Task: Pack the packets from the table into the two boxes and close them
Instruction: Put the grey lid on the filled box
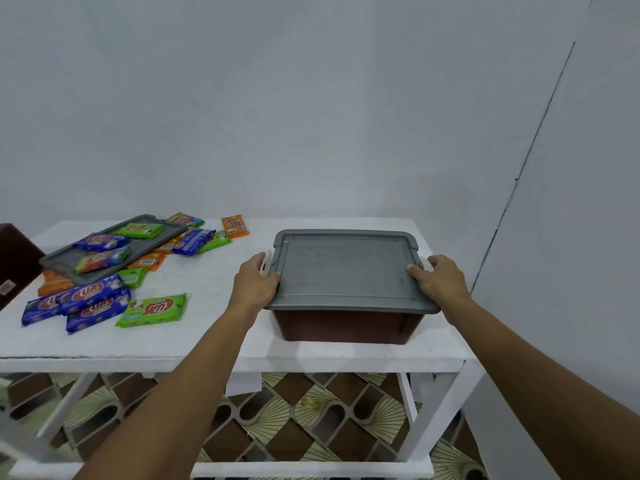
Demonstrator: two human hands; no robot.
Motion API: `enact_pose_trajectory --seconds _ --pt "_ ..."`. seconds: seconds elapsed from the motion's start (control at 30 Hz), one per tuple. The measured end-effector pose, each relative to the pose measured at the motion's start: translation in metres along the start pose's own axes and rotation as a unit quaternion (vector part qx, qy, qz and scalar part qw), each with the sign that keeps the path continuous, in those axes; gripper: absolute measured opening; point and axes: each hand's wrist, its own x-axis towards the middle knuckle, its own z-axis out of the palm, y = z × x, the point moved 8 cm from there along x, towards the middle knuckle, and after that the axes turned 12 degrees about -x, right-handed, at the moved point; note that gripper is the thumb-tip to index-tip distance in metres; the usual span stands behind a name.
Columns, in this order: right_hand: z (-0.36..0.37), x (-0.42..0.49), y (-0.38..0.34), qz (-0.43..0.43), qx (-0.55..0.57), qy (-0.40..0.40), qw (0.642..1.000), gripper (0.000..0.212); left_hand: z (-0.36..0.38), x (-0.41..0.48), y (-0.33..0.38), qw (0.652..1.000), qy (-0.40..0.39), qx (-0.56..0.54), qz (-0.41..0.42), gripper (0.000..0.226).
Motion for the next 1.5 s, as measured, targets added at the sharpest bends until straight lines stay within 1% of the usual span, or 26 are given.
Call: enact_pose_trajectory --seconds 0.03,0.1,0.17,0.27,0.33,0.5,0.57,0.67,0.77,0.8,0.87,1.0,1.07,1.17,1.27,1.37,1.5 --pt "-0.003 0.0 -0.002 -0.009 -0.029 0.015 0.999 0.062 0.0 -0.001 0.004 1.0 -0.004 0.02 0.015 0.054" --pt "-0.008 -0.002 -0.005 -0.025 -0.078 0.045 0.996 0.058 0.002 -0.002 0.012 0.996 -0.014 0.069 0.053 0.052" --pt "-0.011 -0.005 -0.009 -0.04 -0.099 0.07 0.992 0.058 0.005 -0.004 0.018 0.99 -0.028 0.111 0.087 0.049" --pt "-0.017 -0.012 -0.017 -0.084 -0.108 0.115 0.984 0.054 0.007 0.0 0.011 0.987 -0.041 0.13 0.086 0.05" --pt "-0.018 -0.017 -0.024 -0.121 -0.128 0.126 0.976 0.051 0.01 0.002 0.009 0.983 -0.05 0.157 0.077 0.049" --pt "-0.013 -0.023 -0.036 -0.198 -0.212 0.101 0.952 0.048 0.015 0.002 0.009 0.974 -0.054 0.206 0.082 0.054" --pt "-0.013 -0.026 -0.036 -0.214 -0.237 0.087 0.944 0.05 0.016 0.002 0.01 0.97 -0.055 0.219 0.091 0.056" --pt "-0.008 -0.032 -0.034 -0.226 -0.222 0.057 0.947 0.06 0.02 -0.002 0.014 0.96 -0.071 0.24 0.128 0.058" --pt "0.004 -0.042 -0.031 -0.247 -0.193 0.034 0.949 0.082 0.023 -0.006 0.014 0.959 -0.088 0.226 0.149 0.063" --pt "0.006 -0.043 -0.03 -0.249 -0.181 0.038 0.951 0.084 0.022 -0.008 0.014 0.961 -0.086 0.217 0.152 0.064" --pt "0.005 -0.042 -0.028 -0.249 -0.139 0.057 0.957 0.079 0.021 -0.012 0.015 0.963 -0.076 0.197 0.165 0.065" --pt "-0.004 -0.043 -0.029 -0.254 -0.043 0.121 0.959 0.055 0.019 -0.021 0.01 0.971 -0.051 0.139 0.189 0.065" --pt "-0.005 -0.041 -0.03 -0.245 -0.019 0.133 0.96 0.042 0.016 -0.022 0.009 0.975 -0.035 0.103 0.192 0.063" --pt "-0.002 -0.033 -0.034 -0.242 -0.023 0.129 0.961 0.038 0.012 -0.016 0.014 0.978 -0.014 0.053 0.2 0.055" --pt "0.005 -0.024 -0.043 -0.248 -0.027 0.13 0.96 0.038 0.005 -0.005 0.016 0.979 0.008 0.032 0.203 0.045" --pt "0.014 -0.015 -0.056 -0.265 -0.04 0.137 0.954 0.037 -0.001 0.012 0.016 0.98 0.015 0.046 0.194 0.042" --pt "0.026 0.0 -0.075 -0.271 -0.054 0.136 0.952 0.024 -0.005 0.035 0.014 0.979 0.018 0.079 0.187 0.039"
